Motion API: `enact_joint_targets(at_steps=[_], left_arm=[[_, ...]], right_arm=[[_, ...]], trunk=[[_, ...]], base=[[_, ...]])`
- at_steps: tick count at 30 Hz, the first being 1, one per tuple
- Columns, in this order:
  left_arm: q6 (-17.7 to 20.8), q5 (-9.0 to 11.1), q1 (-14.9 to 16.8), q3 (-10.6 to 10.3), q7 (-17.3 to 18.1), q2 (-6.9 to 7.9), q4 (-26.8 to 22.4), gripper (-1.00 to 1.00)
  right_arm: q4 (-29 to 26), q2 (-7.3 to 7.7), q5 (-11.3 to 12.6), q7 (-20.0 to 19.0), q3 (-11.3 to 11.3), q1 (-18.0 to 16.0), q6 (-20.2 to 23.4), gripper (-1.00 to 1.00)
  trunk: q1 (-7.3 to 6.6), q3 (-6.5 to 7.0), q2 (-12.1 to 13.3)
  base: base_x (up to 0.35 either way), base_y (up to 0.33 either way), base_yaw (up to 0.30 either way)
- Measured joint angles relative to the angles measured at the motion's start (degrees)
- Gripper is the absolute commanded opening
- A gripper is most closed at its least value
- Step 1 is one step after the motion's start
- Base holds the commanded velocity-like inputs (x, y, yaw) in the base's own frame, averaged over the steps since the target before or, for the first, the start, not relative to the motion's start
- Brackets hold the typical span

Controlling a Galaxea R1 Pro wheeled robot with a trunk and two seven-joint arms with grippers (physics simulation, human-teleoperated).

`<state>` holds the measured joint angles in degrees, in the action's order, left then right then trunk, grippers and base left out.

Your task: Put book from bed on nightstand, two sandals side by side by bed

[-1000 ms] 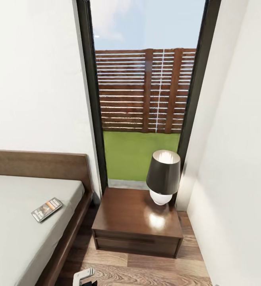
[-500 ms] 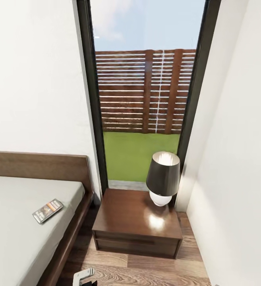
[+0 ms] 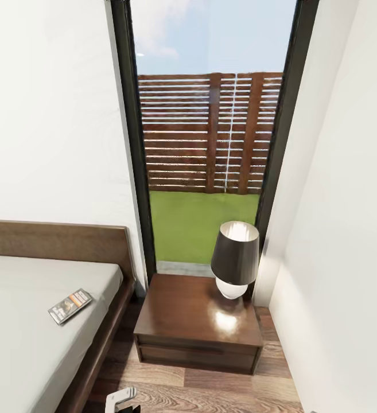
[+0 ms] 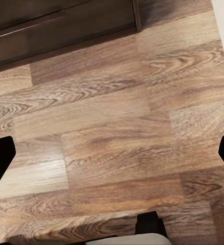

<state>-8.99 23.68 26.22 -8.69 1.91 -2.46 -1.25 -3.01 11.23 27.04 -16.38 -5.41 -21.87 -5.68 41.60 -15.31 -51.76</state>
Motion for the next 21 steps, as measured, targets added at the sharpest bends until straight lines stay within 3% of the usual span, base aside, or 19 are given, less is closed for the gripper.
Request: enact_joint_targets(at_steps=[21], left_arm=[[0.0,0.0,0.0,0.0,0.0,0.00,0.0,1.00]], right_arm=[[0.0,0.00,0.0,0.0,0.0,0.0,0.0,1.00]], trunk=[[-4.62,3.78,8.4]], base=[[0.000,0.000,0.000]])
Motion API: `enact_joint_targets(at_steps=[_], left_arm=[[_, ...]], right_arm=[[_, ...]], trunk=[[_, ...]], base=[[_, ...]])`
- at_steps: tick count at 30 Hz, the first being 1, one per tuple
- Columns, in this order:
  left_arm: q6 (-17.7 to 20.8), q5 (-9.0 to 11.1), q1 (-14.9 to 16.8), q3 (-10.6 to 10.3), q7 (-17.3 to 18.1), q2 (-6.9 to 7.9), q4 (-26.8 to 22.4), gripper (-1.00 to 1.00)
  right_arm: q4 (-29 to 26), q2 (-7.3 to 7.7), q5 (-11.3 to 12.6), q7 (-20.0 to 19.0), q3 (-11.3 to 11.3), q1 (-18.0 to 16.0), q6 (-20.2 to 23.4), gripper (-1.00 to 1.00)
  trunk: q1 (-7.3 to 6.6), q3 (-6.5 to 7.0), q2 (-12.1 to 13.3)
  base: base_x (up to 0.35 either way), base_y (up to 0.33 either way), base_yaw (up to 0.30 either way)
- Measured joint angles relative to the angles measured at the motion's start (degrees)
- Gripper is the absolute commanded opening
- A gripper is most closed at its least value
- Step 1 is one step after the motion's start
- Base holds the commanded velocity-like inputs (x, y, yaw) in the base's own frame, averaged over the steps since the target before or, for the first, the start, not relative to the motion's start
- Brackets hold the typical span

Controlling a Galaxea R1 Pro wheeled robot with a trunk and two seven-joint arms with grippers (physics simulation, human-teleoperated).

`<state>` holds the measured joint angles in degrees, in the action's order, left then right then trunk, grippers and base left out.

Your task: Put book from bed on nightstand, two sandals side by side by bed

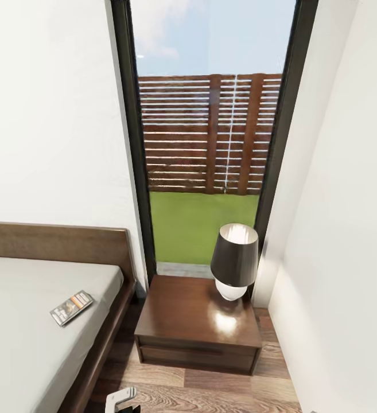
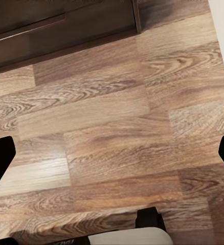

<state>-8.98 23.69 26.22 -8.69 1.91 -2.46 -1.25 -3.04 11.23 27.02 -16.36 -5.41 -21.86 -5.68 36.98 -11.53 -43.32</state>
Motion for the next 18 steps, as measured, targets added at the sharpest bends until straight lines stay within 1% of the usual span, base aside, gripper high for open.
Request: enact_joint_targets(at_steps=[10,18], left_arm=[[0.0,0.0,0.0,0.0,0.0,-0.69,0.0,1.00],[0.0,0.0,0.0,0.0,0.0,-0.79,0.0,1.00]], right_arm=[[0.0,0.00,0.0,0.0,0.0,0.0,0.0,1.00],[0.0,0.00,0.0,0.0,0.0,0.0,0.0,1.00]], trunk=[[-2.20,1.80,4.0],[-3.96,3.24,7.2]], base=[[0.000,0.000,0.000],[0.000,0.000,0.000]])
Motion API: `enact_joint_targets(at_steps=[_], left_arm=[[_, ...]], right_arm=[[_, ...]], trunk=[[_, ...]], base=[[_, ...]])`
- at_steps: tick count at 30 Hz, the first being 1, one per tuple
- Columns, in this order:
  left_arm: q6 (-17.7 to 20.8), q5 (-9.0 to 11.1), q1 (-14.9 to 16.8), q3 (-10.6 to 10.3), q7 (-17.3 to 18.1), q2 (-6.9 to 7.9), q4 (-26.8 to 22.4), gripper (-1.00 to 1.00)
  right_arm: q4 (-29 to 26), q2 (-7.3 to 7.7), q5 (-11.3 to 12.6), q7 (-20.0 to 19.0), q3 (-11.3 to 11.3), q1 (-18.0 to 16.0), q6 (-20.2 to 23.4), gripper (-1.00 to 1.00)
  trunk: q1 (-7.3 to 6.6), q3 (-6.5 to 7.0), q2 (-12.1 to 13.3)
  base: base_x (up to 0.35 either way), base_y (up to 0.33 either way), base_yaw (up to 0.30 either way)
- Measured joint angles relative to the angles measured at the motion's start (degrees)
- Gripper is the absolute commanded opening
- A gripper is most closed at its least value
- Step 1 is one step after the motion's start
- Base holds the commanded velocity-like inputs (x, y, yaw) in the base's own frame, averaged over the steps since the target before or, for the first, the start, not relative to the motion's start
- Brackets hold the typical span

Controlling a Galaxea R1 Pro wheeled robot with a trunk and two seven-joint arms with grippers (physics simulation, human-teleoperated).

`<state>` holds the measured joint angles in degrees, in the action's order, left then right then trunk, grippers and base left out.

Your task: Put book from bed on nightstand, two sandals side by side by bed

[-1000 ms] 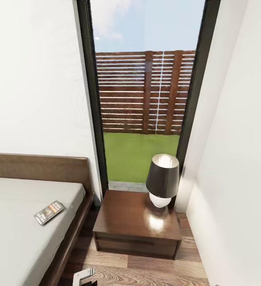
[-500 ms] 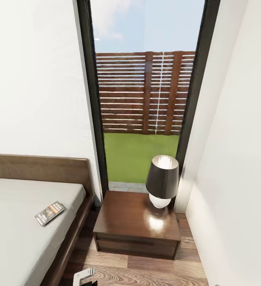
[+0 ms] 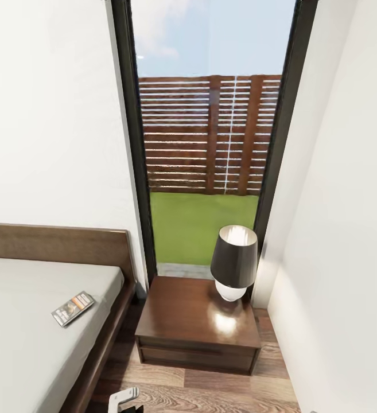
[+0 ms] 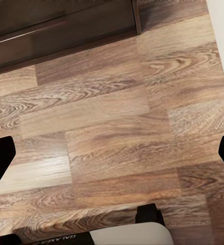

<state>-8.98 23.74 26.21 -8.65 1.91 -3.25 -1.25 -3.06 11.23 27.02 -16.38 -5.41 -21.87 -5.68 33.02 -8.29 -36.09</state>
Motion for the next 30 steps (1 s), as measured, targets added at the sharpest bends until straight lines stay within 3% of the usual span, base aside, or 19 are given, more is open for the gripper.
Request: enact_joint_targets(at_steps=[30], left_arm=[[0.0,0.0,0.0,0.0,0.0,0.00,0.0,1.00]], right_arm=[[0.1,0.00,0.3,0.0,0.0,0.0,0.0,1.00]], trunk=[[-6.61,5.42,12.1]], base=[[0.000,0.000,0.000]])
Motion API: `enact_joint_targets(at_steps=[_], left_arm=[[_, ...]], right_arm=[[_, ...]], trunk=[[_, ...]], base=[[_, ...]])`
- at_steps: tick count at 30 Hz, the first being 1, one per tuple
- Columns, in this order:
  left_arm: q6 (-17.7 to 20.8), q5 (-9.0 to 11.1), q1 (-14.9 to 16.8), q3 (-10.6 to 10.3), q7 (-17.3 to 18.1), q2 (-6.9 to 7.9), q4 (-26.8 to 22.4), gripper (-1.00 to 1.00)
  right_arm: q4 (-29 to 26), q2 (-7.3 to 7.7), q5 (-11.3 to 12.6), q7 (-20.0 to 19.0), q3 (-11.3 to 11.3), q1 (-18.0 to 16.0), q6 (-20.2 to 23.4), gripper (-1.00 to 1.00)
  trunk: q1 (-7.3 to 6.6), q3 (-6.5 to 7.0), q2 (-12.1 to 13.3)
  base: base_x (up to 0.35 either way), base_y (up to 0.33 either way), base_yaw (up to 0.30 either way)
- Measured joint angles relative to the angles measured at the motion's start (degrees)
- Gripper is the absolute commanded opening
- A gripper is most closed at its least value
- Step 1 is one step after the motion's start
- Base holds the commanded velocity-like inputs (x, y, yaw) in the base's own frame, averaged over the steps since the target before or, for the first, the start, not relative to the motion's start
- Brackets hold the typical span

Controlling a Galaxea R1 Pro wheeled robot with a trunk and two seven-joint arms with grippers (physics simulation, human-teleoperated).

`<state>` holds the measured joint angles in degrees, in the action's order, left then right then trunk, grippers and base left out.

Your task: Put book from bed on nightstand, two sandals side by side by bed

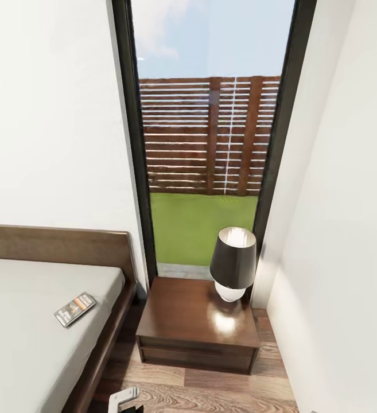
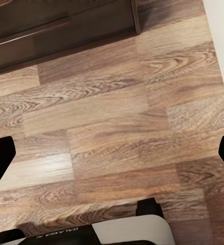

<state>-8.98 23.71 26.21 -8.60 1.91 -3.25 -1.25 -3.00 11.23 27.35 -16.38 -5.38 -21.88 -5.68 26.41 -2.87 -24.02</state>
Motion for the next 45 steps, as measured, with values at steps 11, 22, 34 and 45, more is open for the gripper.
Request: enact_joint_targets(at_steps=[11,22,34,45], left_arm=[[0.0,0.0,0.0,0.0,0.0,0.00,0.0,1.00],[0.0,0.0,0.0,0.0,0.0,0.00,0.0,1.00],[0.8,-0.3,-1.6,-0.6,1.2,-1.60,1.2,1.00],[1.1,-0.2,-5.2,-0.3,0.7,-1.58,-0.4,1.00]], right_arm=[[0.0,0.00,0.0,0.0,0.0,0.0,0.0,1.00],[0.0,0.00,0.0,0.0,0.0,0.0,0.0,1.00],[1.2,-0.29,-0.2,-1.6,0.1,-0.1,1.6,1.00],[2.1,-0.10,-0.2,-5.2,0.1,-0.1,5.0,1.00]], trunk=[[-0.67,0.55,1.2],[-0.67,0.55,1.2],[-0.67,0.55,1.2],[-0.67,0.55,1.2]], base=[[0.000,0.000,0.000],[0.000,0.000,0.000],[0.000,0.000,0.000],[0.000,0.000,0.000]])
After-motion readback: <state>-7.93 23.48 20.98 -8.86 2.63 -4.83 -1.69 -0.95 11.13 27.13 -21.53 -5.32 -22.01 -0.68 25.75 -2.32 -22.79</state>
